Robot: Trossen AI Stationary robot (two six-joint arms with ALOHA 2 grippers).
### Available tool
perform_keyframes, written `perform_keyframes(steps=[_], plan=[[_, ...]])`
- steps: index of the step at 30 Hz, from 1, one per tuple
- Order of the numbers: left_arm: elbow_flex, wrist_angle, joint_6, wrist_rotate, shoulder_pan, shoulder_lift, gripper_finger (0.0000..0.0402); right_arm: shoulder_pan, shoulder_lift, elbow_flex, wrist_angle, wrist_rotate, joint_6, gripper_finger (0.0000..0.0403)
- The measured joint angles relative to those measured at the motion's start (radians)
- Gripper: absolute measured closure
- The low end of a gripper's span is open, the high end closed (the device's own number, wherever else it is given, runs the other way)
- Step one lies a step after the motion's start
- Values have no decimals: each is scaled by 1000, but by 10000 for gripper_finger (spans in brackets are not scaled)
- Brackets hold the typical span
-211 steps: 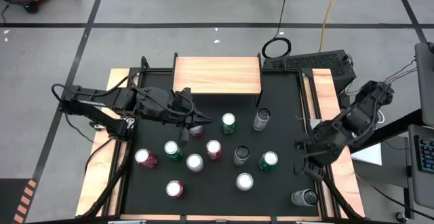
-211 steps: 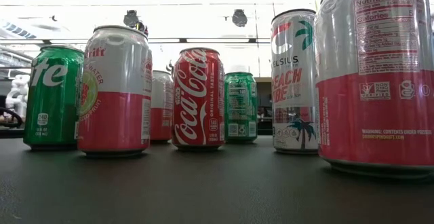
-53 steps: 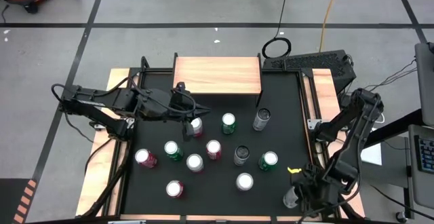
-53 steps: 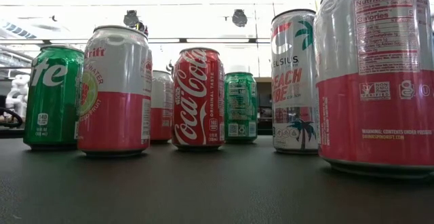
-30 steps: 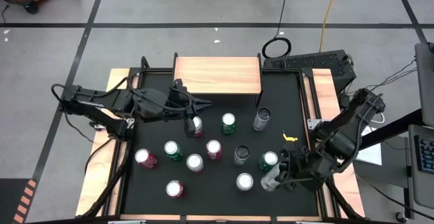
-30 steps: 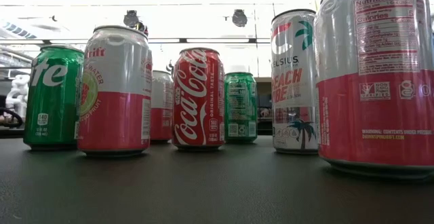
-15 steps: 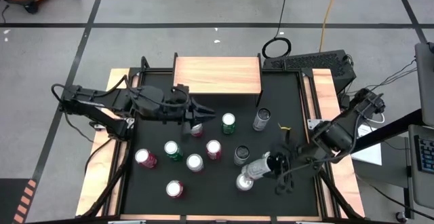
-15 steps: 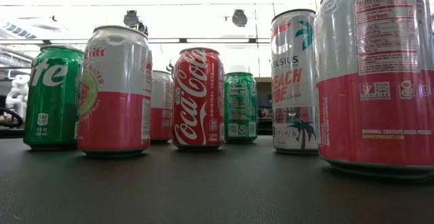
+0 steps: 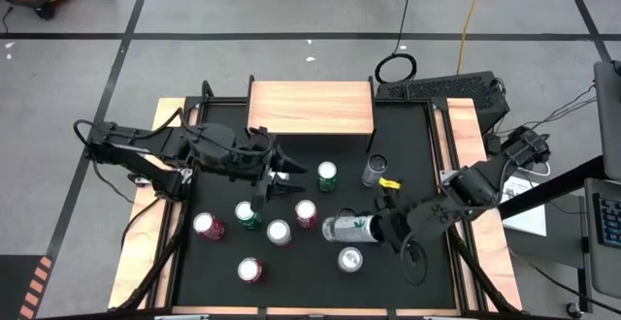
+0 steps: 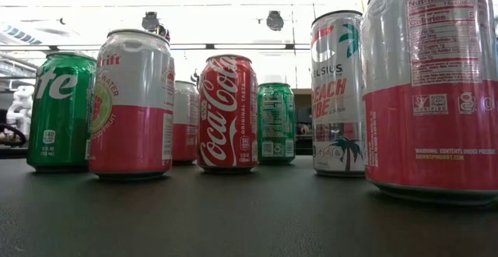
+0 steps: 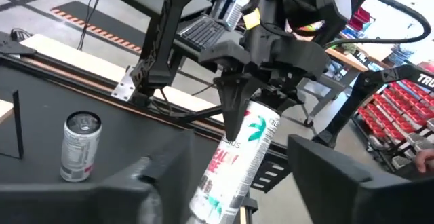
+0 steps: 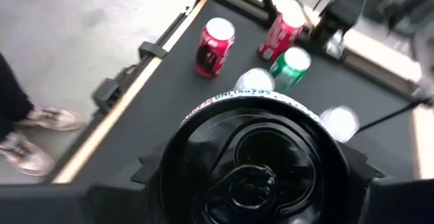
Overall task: Place canned beverage on shelf
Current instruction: Put the bottom right white pink soda can on the shelf
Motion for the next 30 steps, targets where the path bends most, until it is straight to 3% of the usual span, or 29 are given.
perform_keyframes(steps=[6,9,14,21,30], plan=[[0,-1,-19,-6,0,37,92,-49,0,0,75,-1,-212,163],[0,-3,-59,56,14,53,81,-65,0,0,106,-1,-289,163],[0,-7,-133,220,40,59,79,-77,0,0,148,-5,-377,163],[0,-149,-69,277,62,67,78,-80,0,0,158,-33,-443,163],[0,-109,13,321,61,147,78,-98,0,0,163,-56,-501,163]])
